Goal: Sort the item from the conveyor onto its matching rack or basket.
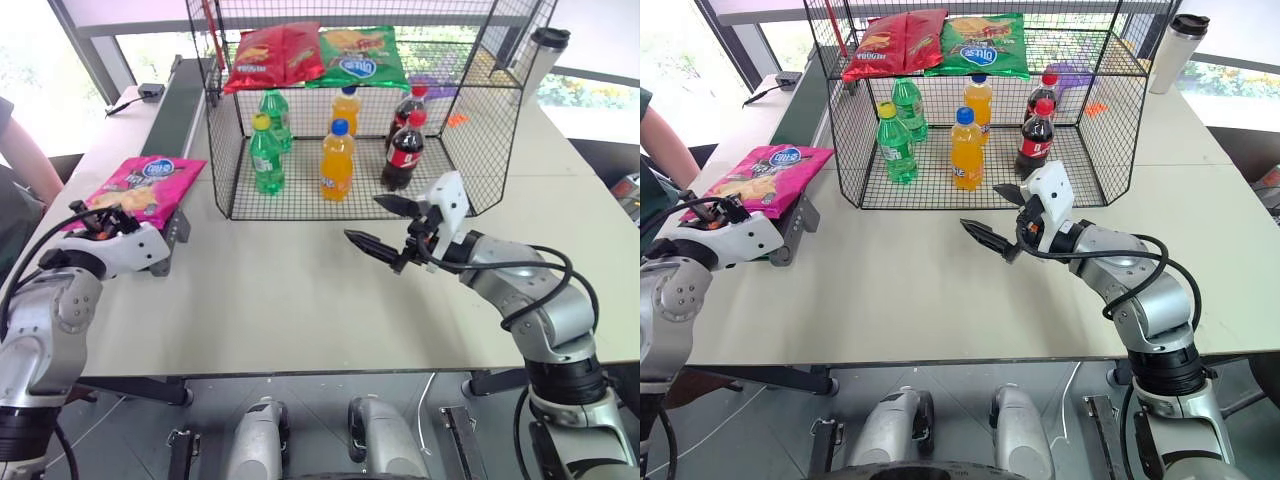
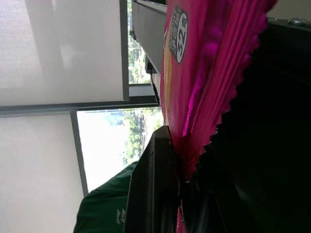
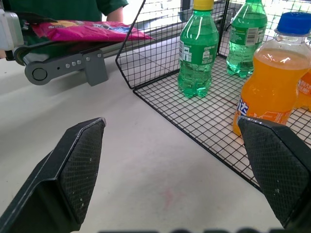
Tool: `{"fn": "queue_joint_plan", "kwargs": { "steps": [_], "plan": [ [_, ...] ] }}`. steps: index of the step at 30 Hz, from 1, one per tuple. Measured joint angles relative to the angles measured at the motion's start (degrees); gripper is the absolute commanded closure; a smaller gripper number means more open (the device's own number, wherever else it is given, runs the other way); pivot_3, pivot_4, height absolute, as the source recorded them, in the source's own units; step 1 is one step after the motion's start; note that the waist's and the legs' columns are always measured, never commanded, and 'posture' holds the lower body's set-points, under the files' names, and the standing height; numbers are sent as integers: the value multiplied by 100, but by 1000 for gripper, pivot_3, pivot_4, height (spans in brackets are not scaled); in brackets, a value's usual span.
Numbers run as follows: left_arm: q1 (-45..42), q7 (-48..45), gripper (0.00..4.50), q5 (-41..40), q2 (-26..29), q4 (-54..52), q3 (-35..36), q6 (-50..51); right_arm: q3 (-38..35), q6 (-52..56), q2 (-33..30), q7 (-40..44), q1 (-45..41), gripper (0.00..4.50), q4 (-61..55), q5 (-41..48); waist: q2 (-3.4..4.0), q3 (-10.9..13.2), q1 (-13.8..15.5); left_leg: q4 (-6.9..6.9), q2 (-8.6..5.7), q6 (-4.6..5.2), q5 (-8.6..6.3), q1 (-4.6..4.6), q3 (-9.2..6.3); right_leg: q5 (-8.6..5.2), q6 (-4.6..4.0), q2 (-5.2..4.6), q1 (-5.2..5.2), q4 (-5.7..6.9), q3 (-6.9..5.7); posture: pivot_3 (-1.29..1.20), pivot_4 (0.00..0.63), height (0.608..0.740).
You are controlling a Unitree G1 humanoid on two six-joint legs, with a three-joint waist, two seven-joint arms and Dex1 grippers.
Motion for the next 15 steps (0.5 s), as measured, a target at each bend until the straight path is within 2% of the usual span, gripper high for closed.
{"fn": "queue_joint_plan", "kwargs": {
  "steps": [3,6,8,11,15],
  "plan": [
    [-157,-591,4438,-893,-244,-244,402,509,-10,-41,7,1,-2,0,89,-8,-3,1,-5,1,0,1,0,-2,1,4,7,0,0,-1,0,0,150,740],
    [-350,-1551,4438,-2198,-213,-670,1256,1268,-59,-119,8,31,-23,0,239,-12,-12,1,-17,2,1,1,1,-2,-1,6,10,6,-1,0,0,0,150,740],
    [-632,-2324,4438,-3201,113,-851,1981,1899,-134,-197,8,106,-103,0,427,-8,-22,7,-28,8,6,-1,2,-2,-5,6,10,16,-1,1,0,0,150,740],
    [-1295,-3197,4438,-4503,984,-872,3173,2836,-250,-365,10,234,-385,0,771,-2,-30,12,-39,12,9,-2,2,5,-12,5,8,25,10,2,1,0,150,740],
    [-1631,-3897,4438,-5673,1738,-665,3907,3809,-389,-528,14,405,-582,0,1002,16,-24,11,-24,10,8,-3,2,12,-18,2,7,26,22,1,0,0,150,740]
  ]
}}
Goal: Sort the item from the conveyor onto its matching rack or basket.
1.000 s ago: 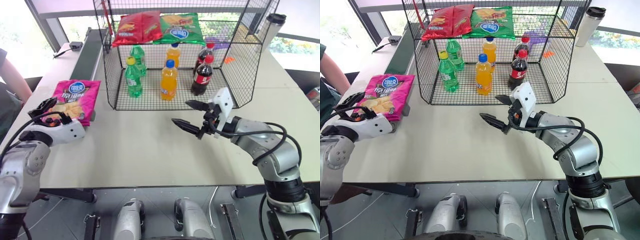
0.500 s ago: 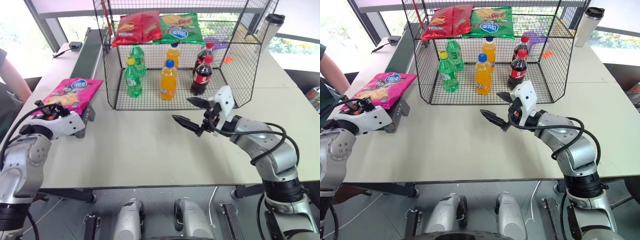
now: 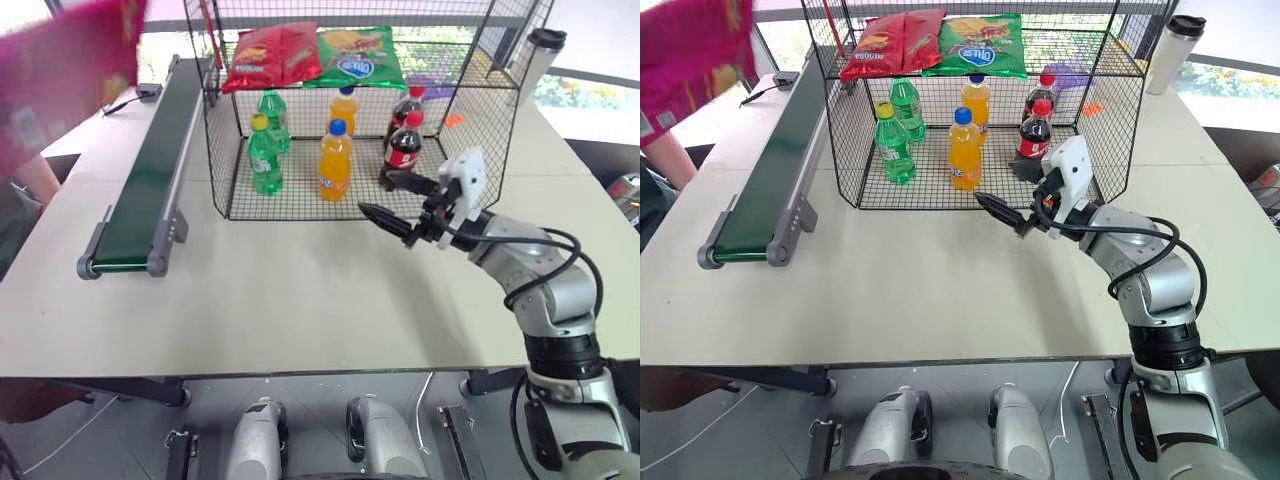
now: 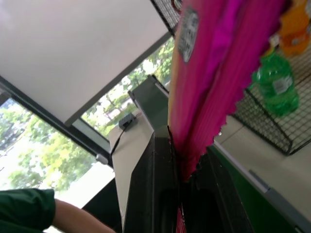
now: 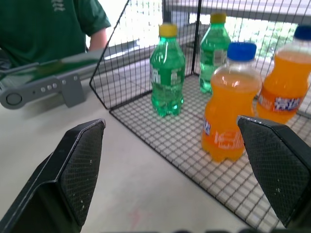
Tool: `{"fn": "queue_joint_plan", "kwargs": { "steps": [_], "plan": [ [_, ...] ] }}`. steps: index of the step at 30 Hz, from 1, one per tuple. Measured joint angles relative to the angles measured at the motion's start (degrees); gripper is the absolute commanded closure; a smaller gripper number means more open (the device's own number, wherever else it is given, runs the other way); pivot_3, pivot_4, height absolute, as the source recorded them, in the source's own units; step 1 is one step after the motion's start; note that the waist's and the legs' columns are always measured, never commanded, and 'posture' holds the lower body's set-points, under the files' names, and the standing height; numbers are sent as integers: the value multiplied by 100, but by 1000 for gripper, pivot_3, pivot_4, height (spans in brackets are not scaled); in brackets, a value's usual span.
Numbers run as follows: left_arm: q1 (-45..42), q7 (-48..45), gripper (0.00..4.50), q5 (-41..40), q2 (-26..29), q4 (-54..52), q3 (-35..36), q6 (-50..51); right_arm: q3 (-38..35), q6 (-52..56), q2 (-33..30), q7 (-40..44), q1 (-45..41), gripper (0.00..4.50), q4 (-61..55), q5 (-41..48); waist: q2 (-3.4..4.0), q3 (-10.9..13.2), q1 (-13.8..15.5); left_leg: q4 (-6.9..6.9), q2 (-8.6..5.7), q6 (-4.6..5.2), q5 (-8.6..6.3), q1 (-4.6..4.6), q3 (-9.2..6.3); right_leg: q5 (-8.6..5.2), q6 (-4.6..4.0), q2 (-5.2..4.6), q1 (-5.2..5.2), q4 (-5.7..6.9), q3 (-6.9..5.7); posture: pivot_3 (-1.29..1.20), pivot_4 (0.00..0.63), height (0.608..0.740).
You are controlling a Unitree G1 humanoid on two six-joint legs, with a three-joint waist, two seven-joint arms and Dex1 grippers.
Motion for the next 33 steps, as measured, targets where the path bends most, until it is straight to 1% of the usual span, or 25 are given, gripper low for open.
{"fn": "queue_joint_plan", "kwargs": {
  "steps": [3,5,8,9,12,15,17,21,28,33],
  "plan": [
    [85,-737,4438,-823,419,190,360,724,-99,-30,-1,137,-64,0,124,117,-8,4,1,1,0,-3,2,-1,-1,-8,-15,0,0,0,0,0,150,740],
    [62,-1137,4438,-1291,727,292,481,1017,-233,-28,-12,216,-177,0,180,216,-8,6,-1,2,-1,-5,2,-2,-1,-9,-16,-2,0,-2,0,0,150,740],
    [-436,-1383,4438,-2043,946,536,419,1177,-406,-2,-95,397,-409,0,203,381,-7,7,7,1,-2,-5,2,-2,-7,-9,-16,0,2,-2,-1,0,150,740],
    [-743,-1389,4438,-2353,999,664,206,1187,-464,54,-216,527,-519,0,220,466,-4,8,22,2,-3,-5,2,1,-10,-10,-17,0,8,-2,-1,0,150,740],
    [-1205,-1372,4438,-2932,1031,794,-483,1155,-578,190,-476,867,-733,0,220,703,-4,8,14,0,-3,-5,2,19,-11,-11,-17,0,28,-4,-1,0,150,740],
    [-1858,-1307,4438,-3366,824,947,-1322,1034,-690,443,-679,1186,-807,0,215,1038,-5,8,15,1,-5,-5,3,20,-12,-10,-16,1,33,-4,-1,0,150,740],
    [-2279,-1303,4438,-3528,639,1051,-1838,919,-771,543,-808,1348,-838,0,182,1207,-5,8,16,1,-7,-5,3,20,-11,-9,-16,1,34,-4,0,0,150,740],
    [-2946,-1412,4438,-3557,327,1353,-2698,679,-884,667,-948,1523,-884,0,54,1454,-5,8,5,1,-7,-4,3,21,-10,-9,-13,3,34,-4,0,0,150,740],
    [-3557,-1875,4438,-3323,-181,1725,-3789,300,-887,907,-919,1556,-1170,0,-197,1911,-5,9,18,2,-7,-4,3,22,-10,-9,-13,4,34,-3,1,0,150,740],
    [-3806,-2281,4438,-2879,-568,2064,-4446,-41,-880,1244,-871,1501,-1370,0,-432,2461,-5,9,23,2,-7,-3,3,22,-10,-8,-11,3,34,-3,1,0,150,740]
  ]
}}
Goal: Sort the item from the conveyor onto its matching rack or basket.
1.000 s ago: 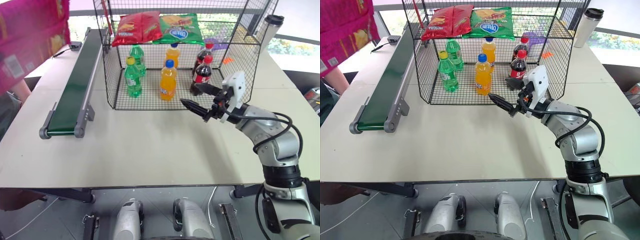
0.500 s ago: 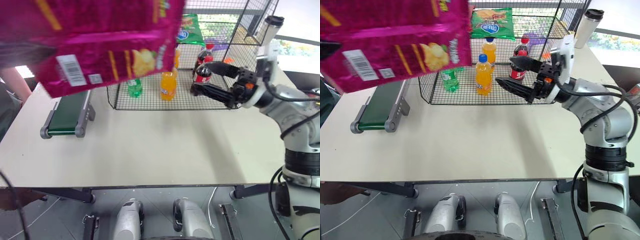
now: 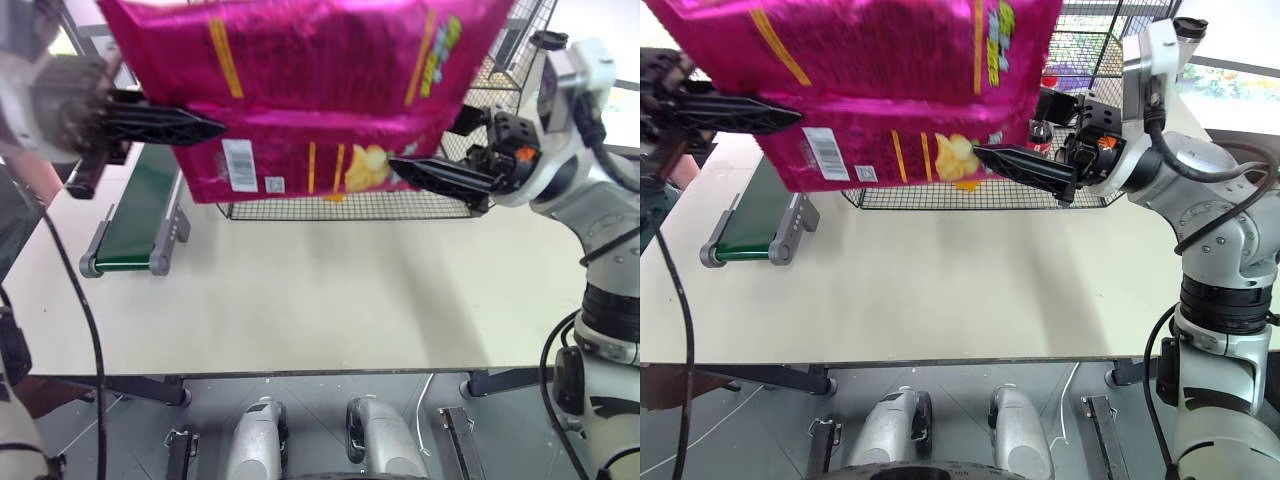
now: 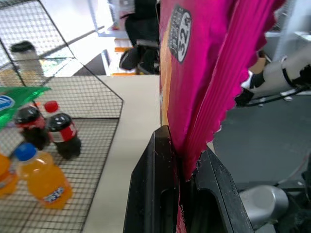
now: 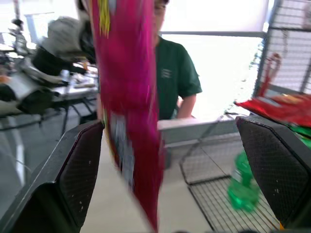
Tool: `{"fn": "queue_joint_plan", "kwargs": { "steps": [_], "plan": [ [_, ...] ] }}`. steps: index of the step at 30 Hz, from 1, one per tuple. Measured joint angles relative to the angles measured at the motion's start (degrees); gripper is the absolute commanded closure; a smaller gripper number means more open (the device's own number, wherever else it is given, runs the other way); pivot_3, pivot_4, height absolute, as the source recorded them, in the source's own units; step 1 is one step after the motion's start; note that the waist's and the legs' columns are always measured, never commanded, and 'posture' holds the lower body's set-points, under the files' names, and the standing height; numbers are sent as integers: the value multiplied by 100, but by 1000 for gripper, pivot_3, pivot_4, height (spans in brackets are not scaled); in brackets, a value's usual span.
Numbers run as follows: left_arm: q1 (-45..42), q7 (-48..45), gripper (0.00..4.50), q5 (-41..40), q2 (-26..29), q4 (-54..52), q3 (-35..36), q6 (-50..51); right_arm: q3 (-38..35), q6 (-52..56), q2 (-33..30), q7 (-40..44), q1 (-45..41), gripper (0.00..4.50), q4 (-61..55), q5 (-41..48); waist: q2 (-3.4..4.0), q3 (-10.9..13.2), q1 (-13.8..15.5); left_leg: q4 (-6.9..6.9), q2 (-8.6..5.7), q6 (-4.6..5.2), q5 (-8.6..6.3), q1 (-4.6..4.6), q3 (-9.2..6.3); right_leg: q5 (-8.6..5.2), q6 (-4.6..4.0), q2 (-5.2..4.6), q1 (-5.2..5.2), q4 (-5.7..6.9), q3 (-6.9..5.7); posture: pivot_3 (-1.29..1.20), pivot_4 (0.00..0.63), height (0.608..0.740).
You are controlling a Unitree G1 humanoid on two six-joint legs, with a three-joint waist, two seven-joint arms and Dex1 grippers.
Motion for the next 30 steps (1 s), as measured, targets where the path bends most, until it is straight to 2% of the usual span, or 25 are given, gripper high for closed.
{"fn": "queue_joint_plan", "kwargs": {
  "steps": [3,6,13,17,20,27,28,30],
  "plan": [
    [-39,-213,4438,260,-132,227,-233,-210,3,199,22,-71,4,0,-99,263,0,0,-1,0,0,0,0,0,0,0,0,0,0,0,0,0,150,740],
    [-173,-332,4500,435,-305,428,-365,-357,4,281,140,-233,16,876,-189,449,-1,0,0,1,0,0,0,0,-1,0,0,0,0,0,0,0,150,740],
    [-203,-387,4500,590,-546,507,-410,-386,80,314,374,-581,133,4490,-317,535,0,1,-6,1,0,1,0,-1,-3,2,4,0,0,0,0,0,150,740],
    [-201,-368,4500,605,-562,518,-402,-382,84,314,402,-691,150,4490,-340,566,-1,1,-4,1,0,1,0,-1,-3,3,6,0,0,0,0,0,150,740],
    [-126,-297,3560,595,-558,499,-345,-336,84,346,399,-775,185,4500,-427,599,-1,1,-4,1,0,1,0,-1,-4,3,6,-1,0,0,0,0,150,740],
    [428,132,305,492,-563,363,74,-226,-58,384,205,-1082,445,4500,-699,684,-1,1,3,1,0,1,0,-2,-9,2,5,-1,0,0,-1,0,150,740],
    [457,256,53,562,-568,432,125,-316,-86,384,164,-1152,485,4500,-765,686,-1,1,6,1,0,1,0,-2,-9,2,5,-1,1,0,-1,0,150,740],
    [542,429,53,732,-567,566,182,-518,-191,383,92,-1291,595,4500,-883,684,-1,0,8,1,-1,1,0,-1,-8,2,5,-2,2,0,-1,0,150,740]
  ]
}}
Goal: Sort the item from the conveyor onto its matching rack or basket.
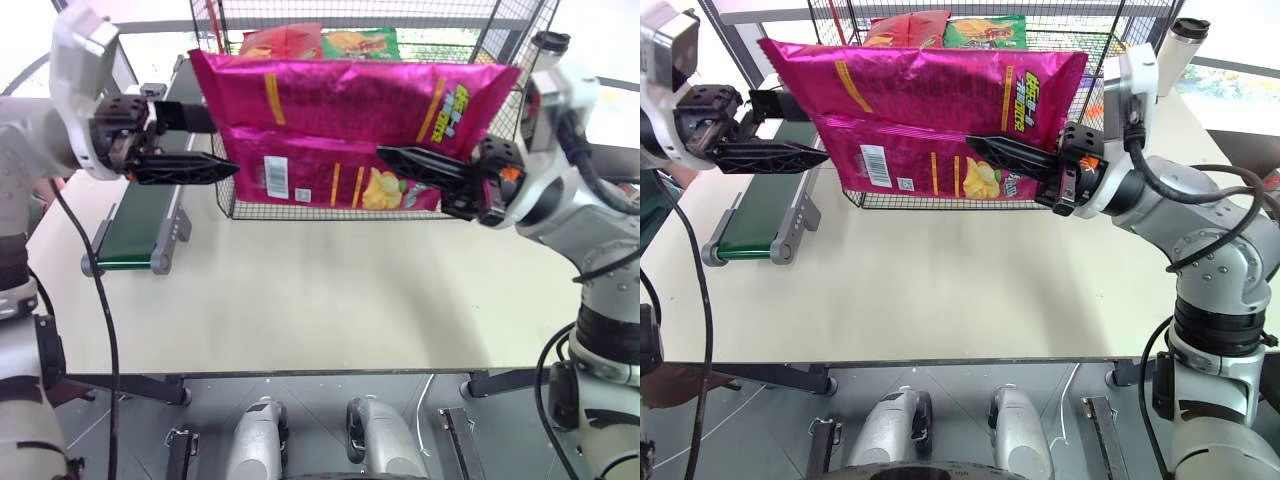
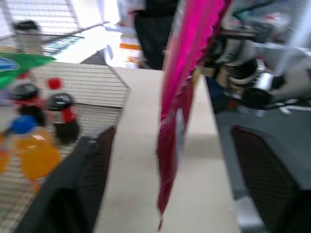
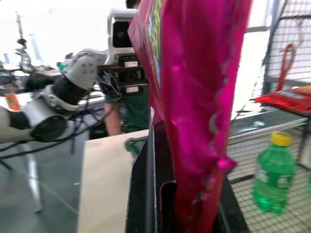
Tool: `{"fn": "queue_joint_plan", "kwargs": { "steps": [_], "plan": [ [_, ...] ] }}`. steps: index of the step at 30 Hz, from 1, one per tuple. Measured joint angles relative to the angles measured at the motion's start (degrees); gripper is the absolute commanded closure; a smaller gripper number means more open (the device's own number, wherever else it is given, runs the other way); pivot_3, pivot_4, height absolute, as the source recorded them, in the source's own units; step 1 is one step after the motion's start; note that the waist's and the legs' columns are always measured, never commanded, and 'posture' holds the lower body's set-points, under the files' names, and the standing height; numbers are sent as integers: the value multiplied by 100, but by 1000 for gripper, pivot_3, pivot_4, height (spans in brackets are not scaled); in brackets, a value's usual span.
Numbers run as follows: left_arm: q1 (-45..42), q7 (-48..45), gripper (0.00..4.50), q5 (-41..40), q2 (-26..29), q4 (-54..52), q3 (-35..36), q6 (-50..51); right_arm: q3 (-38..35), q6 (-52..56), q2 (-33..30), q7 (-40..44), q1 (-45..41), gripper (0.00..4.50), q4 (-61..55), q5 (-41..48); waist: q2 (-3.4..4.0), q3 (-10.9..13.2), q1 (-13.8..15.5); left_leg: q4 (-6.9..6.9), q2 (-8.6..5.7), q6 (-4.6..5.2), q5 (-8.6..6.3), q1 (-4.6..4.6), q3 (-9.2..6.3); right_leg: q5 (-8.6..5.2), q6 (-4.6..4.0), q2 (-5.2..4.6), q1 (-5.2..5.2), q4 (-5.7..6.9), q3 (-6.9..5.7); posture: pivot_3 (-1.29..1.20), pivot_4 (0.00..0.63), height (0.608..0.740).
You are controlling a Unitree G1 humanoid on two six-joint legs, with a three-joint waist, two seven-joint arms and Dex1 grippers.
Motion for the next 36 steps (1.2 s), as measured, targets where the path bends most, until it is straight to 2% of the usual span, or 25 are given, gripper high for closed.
{"fn": "queue_joint_plan", "kwargs": {
  "steps": [2,5,7,10,13,17,21,26,29,32,36],
  "plan": [
    [212,210,53,198,2,143,95,-247,-251,-9,-309,-179,249,4500,-160,-60,0,0,12,0,-1,0,0,0,1,-1,-1,-1,0,-3,0,0,150,740],
    [673,637,53,362,-77,207,352,-429,-1140,-59,-902,-520,673,4500,-189,-296,-2,1,40,0,-2,0,0,-7,3,-2,0,-5,0,-10,0,0,150,740],
    [877,998,53,271,-271,-25,573,-333,-1732,-168,-1201,-731,843,4500,-178,-484,-2,1,85,0,-2,0,-1,-7,4,-1,1,-5,0,-12,1,0,150,740],
    [1001,1618,53,127,-684,-601,713,-234,-1983,-549,-1352,-1070,821,4500,-161,-1011,-4,-1,114,4,-2,0,-1,-1,1,-2,-1,-3,7,-11,1,0,150,740],
    [1197,2268,53,120,-1165,-1240,701,-240,-1522,-1400,-1414,-1550,582,4500,241,-2309,-3,-1,96,4,-3,-1,-1,20,6,-7,6,-3,21,-11,6,0,150,740],
    [1322,3112,53,78,-1822,-1854,657,-225,-14,-3078,-1437,-2098,70,4500,1440,-4635,-4,-1,-11,3,-3,0,0,34,12,-7,7,-2,28,-10,12,0,150,740],
    [1521,3588,53,-117,-2052,-2343,630,-174,1117,-4536,-1229,-2662,-551,4500,2985,-6388,-3,0,-88,-9,-4,0,0,37,21,-1,0,2,22,-9,24,0,150,740],
    [1897,4023,53,-286,-2115,-2642,734,-92,2175,-5905,-970,-3475,-1641,4500,5004,-8141,0,3,-76,-17,-4,-1,0,37,21,1,13,4,19,-7,25,0,150,740],
    [2083,4213,53,-391,-2127,-2812,803,-86,2598,-6299,-682,-3709,-2248,4500,6046,-8724,-1,3,-71,-14,-4,-1,0,37,21,-4,2,3,22,-8,25,0,150,740],
    [2223,4382,53,-411,-2180,-2937,807,-93,2773,-6362,-158,-3832,-2823,4500,7105,-8877,0,3,-65,-12,-4,-2,1,38,21,-1,3,3,25,-7,25,0,150,740],
    [2268,4527,53,-418,-2250,-2972,796,-111,2926,-6278,208,-4049,-3541,4500,8278,-9074,1,4,-32,-14,-4,-3,1,36,23,-1,4,1,25,-10,24,0,150,740]
  ]
}}
